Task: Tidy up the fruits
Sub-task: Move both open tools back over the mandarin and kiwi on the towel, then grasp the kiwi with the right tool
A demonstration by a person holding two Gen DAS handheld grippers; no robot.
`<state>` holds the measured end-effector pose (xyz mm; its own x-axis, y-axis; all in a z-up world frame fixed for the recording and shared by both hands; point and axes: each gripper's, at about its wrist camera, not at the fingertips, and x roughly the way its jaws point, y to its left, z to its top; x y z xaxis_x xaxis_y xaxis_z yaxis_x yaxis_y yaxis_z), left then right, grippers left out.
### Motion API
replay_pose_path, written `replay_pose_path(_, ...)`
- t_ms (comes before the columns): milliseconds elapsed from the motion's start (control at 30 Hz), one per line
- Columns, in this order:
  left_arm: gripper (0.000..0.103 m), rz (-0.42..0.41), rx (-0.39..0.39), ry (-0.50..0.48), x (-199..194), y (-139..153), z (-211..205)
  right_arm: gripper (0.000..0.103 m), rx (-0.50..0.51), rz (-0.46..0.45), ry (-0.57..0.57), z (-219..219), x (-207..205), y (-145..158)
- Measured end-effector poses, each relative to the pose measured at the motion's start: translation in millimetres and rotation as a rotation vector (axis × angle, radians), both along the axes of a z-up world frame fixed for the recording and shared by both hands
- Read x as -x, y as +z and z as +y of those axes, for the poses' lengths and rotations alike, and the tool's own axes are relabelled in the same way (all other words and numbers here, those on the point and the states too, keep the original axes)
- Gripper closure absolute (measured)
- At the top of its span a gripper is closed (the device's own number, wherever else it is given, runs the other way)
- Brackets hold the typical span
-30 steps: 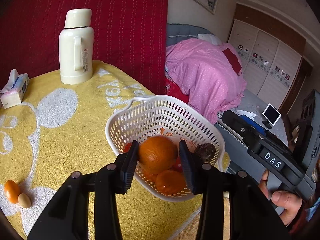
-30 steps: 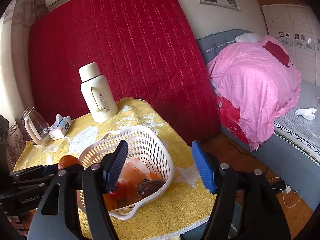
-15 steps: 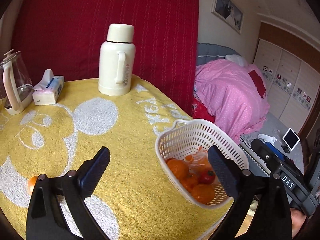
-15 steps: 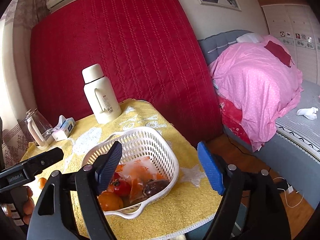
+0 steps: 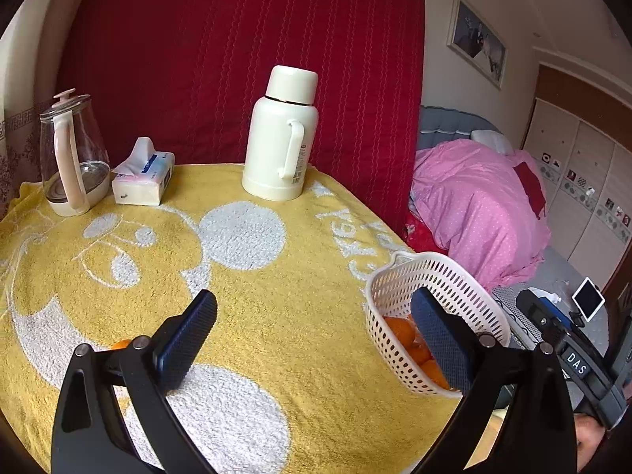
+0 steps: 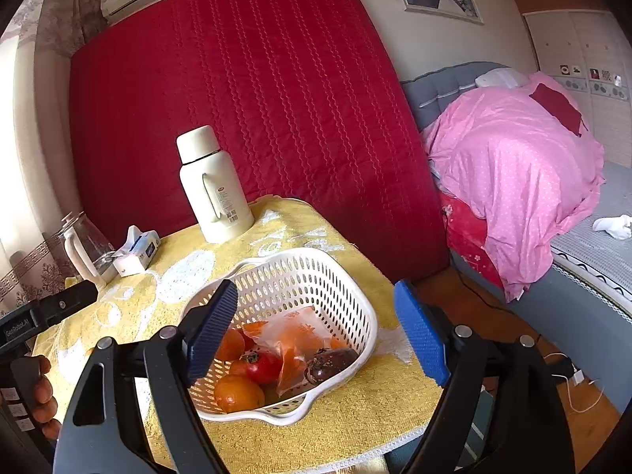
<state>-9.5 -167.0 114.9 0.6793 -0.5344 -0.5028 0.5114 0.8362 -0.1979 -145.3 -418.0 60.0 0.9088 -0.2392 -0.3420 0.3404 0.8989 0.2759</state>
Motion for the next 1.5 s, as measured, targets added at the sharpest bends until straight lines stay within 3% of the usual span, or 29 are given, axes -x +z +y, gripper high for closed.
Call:
replay_pose_path(600,0.005,0.035,-0.018,0.230,-26.7,-19.0,115.9,0.016,0.075,-0.024,0.188,79.3,-23.1,13.0)
replay_pose_path(767,0.005,0.051,0.000,0.298,-37.0,-22.6,144.5,0.016,0.148,-0.007,0.281,114.4,-34.8,15.4)
replay_pose_path(1067,0.009,0.079,0.020,0.331,-50.4,-31.2,163.7,0.017,0.152,0.110,0.546,183.2,-76.1,-1.1)
replay_pose_path(1267,0.011,0.092,0.039,0.339,-53.1,-36.2,172.1,0.038,0.120,0.239,0.692,221.2,-113.2,-23.1)
replay_pose_path(1367,0.011,0.085,0.045,0.349,-52.7,-35.9,176.2,0.042,0.092,0.276,0.743,232.4,-127.6,-29.1)
replay_pose_path(1500,0.011,0.090,0.057,0.357,-53.2,-38.1,181.5,0.056,0.074,0.333,0.787,243.9,-147.7,-39.0)
